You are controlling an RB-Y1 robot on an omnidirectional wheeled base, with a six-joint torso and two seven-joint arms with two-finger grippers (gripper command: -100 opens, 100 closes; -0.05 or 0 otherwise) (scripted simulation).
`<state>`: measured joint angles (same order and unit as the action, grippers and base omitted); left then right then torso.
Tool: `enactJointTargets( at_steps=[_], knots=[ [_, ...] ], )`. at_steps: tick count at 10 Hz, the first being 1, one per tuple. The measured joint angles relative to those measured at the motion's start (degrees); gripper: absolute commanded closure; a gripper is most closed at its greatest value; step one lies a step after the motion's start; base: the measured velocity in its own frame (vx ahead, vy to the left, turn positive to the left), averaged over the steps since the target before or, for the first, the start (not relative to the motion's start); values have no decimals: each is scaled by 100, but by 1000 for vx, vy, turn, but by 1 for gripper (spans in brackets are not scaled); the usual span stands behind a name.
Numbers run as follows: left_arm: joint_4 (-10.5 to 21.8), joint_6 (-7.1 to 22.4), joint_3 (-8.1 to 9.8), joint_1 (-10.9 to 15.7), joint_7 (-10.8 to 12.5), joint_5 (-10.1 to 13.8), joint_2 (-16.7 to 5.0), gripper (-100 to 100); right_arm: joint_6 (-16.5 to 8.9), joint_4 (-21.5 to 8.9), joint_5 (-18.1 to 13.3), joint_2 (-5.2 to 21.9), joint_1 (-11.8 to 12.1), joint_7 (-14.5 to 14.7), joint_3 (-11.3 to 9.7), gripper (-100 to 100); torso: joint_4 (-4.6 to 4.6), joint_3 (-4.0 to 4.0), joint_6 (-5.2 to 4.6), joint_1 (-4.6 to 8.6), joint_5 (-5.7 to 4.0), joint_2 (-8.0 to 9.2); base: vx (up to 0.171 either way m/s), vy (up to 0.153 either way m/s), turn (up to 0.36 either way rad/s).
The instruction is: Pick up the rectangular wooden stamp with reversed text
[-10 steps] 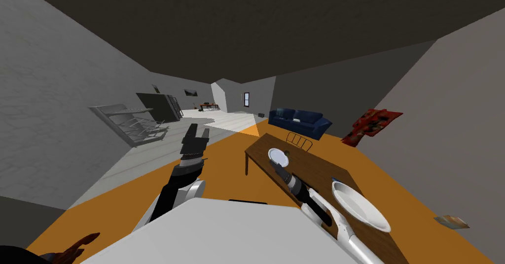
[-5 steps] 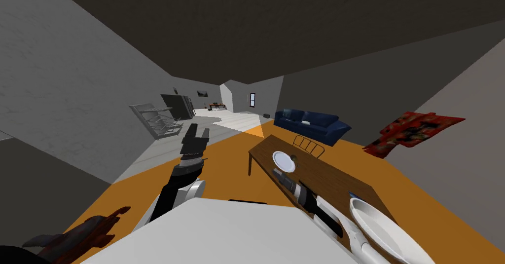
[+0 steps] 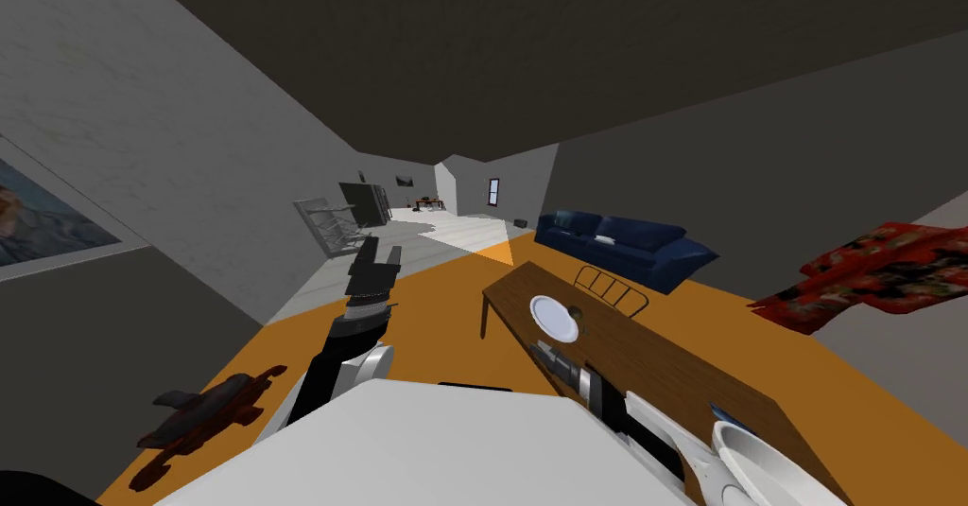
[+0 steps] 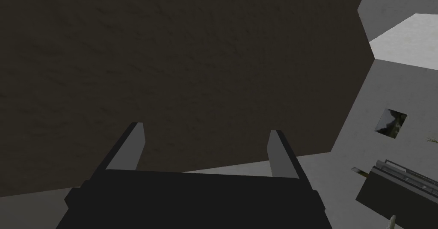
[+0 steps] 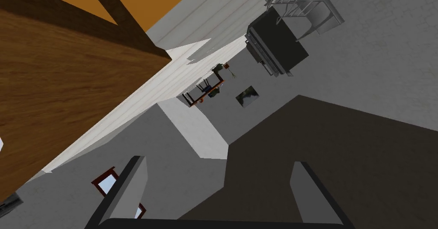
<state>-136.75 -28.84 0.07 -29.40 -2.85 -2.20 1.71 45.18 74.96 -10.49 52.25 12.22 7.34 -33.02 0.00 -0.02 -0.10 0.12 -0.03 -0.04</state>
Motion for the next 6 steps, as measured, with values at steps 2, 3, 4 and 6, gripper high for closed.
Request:
enactJointTargets(
  at_steps=[2,3,4,6],
  knots=[
    [0,0,0,0,0,0,0,0,9,-408,-79,170,-40,75,-170,-100,0,-1,2,1,0,-2,15,-24,265],
    [0,0,0,1,0,0,0,0,-124,-363,-112,404,47,101,-254,-100,0,-1,7,4,1,-3,16,-33,130],
    [0,0,0,0,0,0,0,0,-99,-614,-154,402,-15,149,-330,-100,1,-2,0,5,-2,-4,9,-14,-37],
    [0,0,0,1,0,0,0,0,-96,-973,-234,477,-94,199,-479,-100,0,-1,6,0,1,-2,11,-26,291]
  ],
)
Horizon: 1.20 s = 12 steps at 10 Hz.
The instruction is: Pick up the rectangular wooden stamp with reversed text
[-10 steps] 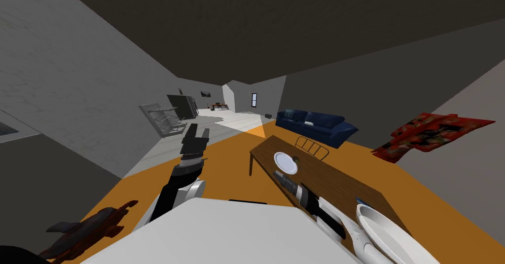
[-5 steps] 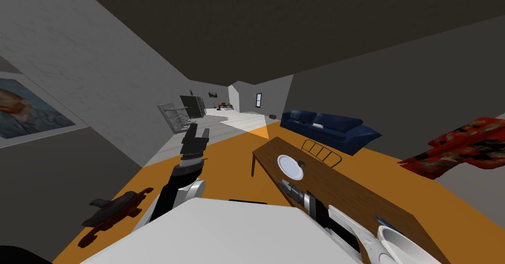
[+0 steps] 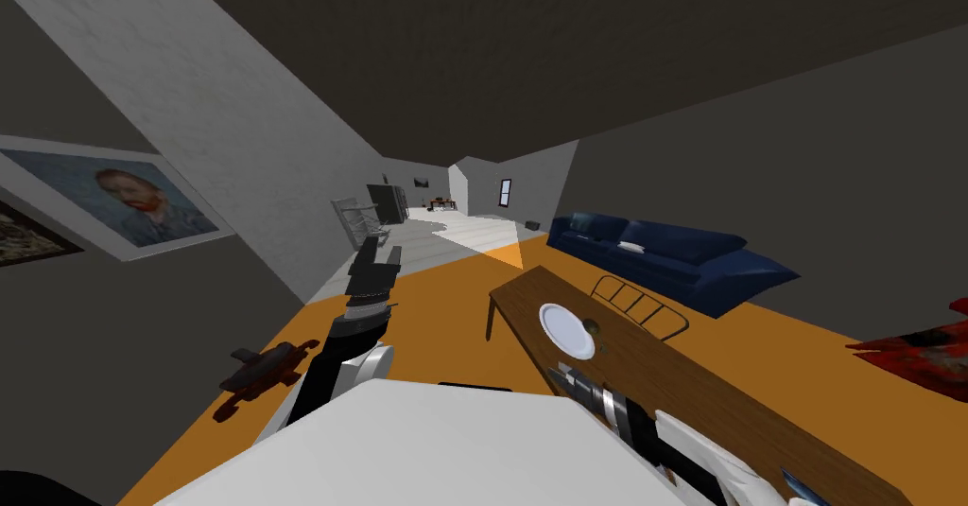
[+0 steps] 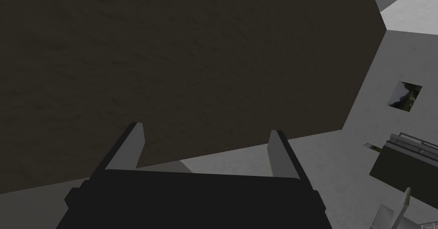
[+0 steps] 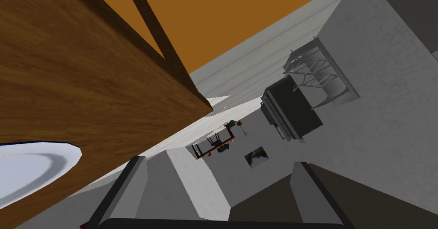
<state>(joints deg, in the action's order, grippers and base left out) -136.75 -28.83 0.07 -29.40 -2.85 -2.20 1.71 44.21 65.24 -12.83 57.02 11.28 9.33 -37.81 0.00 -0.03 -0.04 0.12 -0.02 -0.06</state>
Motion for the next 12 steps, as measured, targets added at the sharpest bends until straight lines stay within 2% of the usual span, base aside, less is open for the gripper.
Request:
enactJointTargets(
  at_steps=[1,2,3,4,5,6,7,8,10,11,12],
  knots=[
    [0,0,0,0,0,0,0,0,-93,-127,-70,213,8,15,-141,-100,0,-1,0,8,-1,-2,15,-44,189],
    [0,0,1,-1,0,0,0,0,-123,-232,-75,337,127,87,-159,-100,1,-1,-7,10,-2,-1,9,-24,5],
    [0,0,1,-1,0,0,0,0,-94,-445,-101,282,102,147,-192,-100,0,0,-7,3,-3,1,11,-15,197],
    [0,0,0,0,0,0,0,0,-71,-704,-158,382,57,160,-297,-100,0,-1,-2,1,0,-1,18,-43,397],
    [0,0,0,0,0,0,0,0,-32,-1180,-251,351,45,290,-431,-100,1,-2,-1,9,-3,-4,10,-48,143],
    [0,0,1,-1,0,0,0,0,-187,-1035,-263,524,165,325,-467,-100,0,-1,-7,9,-2,-1,1,-47,175],
    [0,0,1,-1,0,0,0,0,-362,-1054,-315,678,206,304,-563,-100,0,0,-4,10,-2,1,1,-36,103],
    [0,0,1,-1,0,0,0,0,-428,-1074,-323,777,278,319,-588,-100,0,1,-8,6,-2,2,2,-10,-17],
    [0,0,1,-1,0,0,0,0,-348,-1267,-337,730,262,377,-602,-100,-1,2,-7,-10,0,3,0,-2,100],
    [0,0,0,0,0,0,0,0,-349,-1508,-402,693,235,423,-693,-100,-1,1,-2,-6,0,1,12,-47,312],
    [0,0,1,-1,0,0,0,0,-444,-1625,-468,799,288,444,-805,-100,0,-1,-3,7,-1,-2,11,-65,251]
  ],
)
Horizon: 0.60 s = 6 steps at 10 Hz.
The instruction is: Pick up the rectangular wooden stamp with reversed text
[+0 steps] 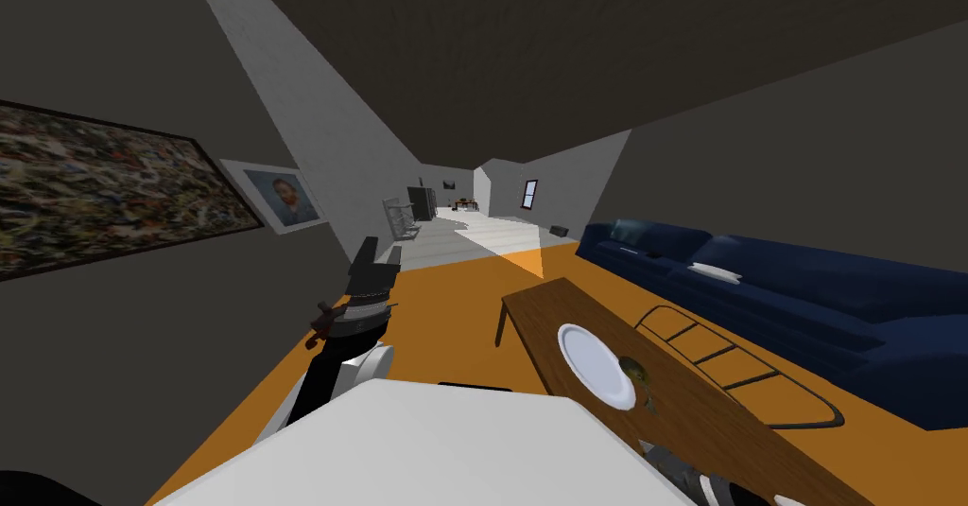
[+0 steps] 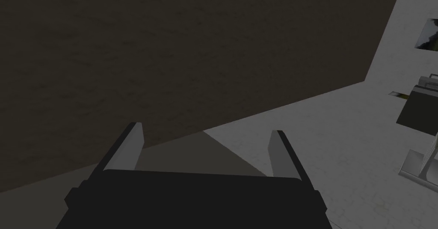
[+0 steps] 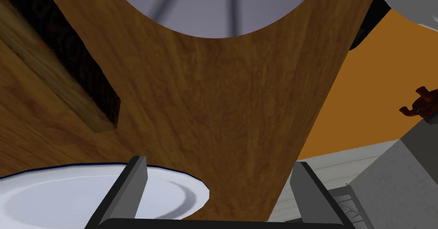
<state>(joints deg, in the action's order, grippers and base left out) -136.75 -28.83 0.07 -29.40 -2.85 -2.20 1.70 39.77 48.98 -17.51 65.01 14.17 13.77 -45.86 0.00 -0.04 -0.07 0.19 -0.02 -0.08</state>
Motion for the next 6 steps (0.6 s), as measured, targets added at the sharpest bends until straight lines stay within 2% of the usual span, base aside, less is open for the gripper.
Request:
enactJointTargets(
  at_steps=[2,3,4,6],
  knots=[
    [0,0,0,0,0,0,0,0,25,-644,-155,4,26,129,-229,-100,0,2,-2,9,-3,4,-6,-55,148],
    [0,0,1,-1,0,0,0,0,-21,-663,-166,36,122,169,-255,-100,-1,3,-7,2,-4,6,-5,-29,99],
    [0,0,0,-1,0,0,0,0,-28,-846,-208,10,156,219,-318,-100,-1,3,-4,-3,-2,6,-3,-18,72],
    [0,0,0,0,0,0,0,0,-261,-646,-254,167,396,206,-434,-100,-1,2,-2,-10,1,4,-2,-21,160]
  ],
)
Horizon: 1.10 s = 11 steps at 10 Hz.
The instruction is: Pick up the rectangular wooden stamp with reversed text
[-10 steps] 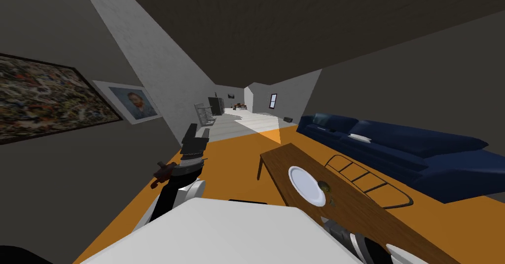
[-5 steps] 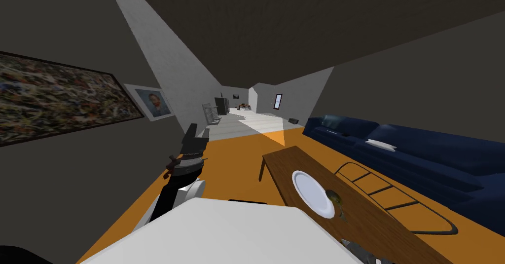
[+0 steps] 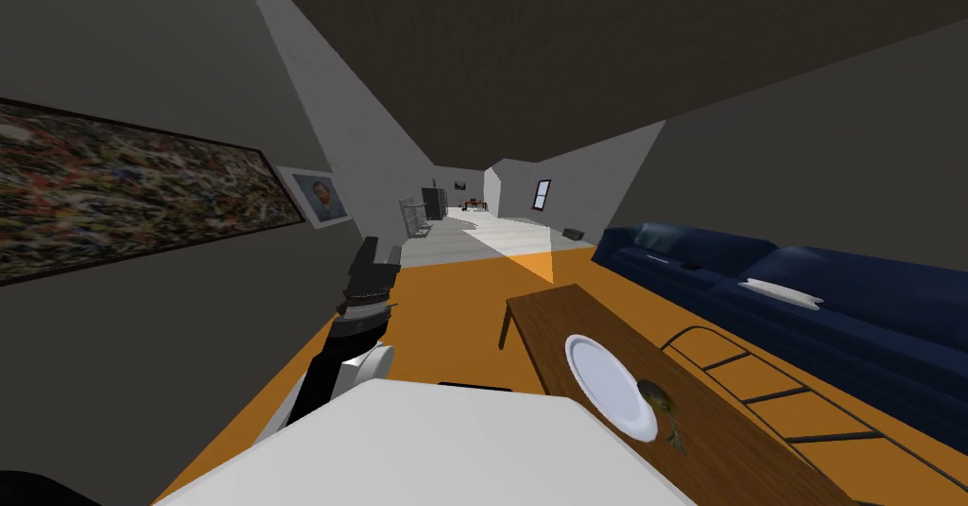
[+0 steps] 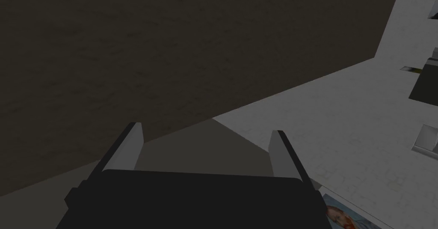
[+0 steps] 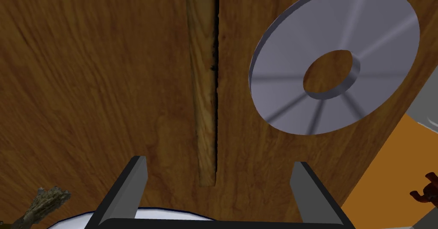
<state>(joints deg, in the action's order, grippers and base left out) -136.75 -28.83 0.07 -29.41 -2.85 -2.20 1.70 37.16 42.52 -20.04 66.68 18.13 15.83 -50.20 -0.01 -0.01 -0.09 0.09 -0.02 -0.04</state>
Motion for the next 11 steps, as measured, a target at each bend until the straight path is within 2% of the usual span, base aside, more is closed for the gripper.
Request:
enactJointTargets(
  at_steps=[2,3,4,5,8,9,11],
  knots=[
    [0,0,0,0,0,0,0,0,-53,-363,-111,-197,15,76,-152,-100,0,1,-2,3,-2,1,-6,-20,87],
    [0,0,1,-1,0,0,0,0,-62,-381,-119,-206,19,86,-163,0,0,0,-4,-1,-1,0,0,0,0],
    [0,0,0,-1,0,0,0,0,-62,-379,-118,-205,19,85,-161,-100,0,-1,-3,-5,0,-1,-2,-22,55],
    [0,0,0,-1,0,0,0,0,-171,-252,-124,-223,67,66,-150,-100,0,-1,-2,0,-1,-1,-2,-31,31],
    [0,0,1,-1,0,0,0,0,-218,-541,-183,-537,-33,114,-136,-100,0,0,-3,6,-3,-1,-4,-28,30],
    [0,0,1,-1,0,0,0,0,-227,-549,-186,-549,-35,118,-135,100,0,-1,-4,1,-1,-2,0,0,0],
    [0,0,0,-1,0,0,0,0,-214,-540,-186,-553,-33,118,-138,100,-1,-1,-3,4,-4,-3,0,0,0]
  ],
)
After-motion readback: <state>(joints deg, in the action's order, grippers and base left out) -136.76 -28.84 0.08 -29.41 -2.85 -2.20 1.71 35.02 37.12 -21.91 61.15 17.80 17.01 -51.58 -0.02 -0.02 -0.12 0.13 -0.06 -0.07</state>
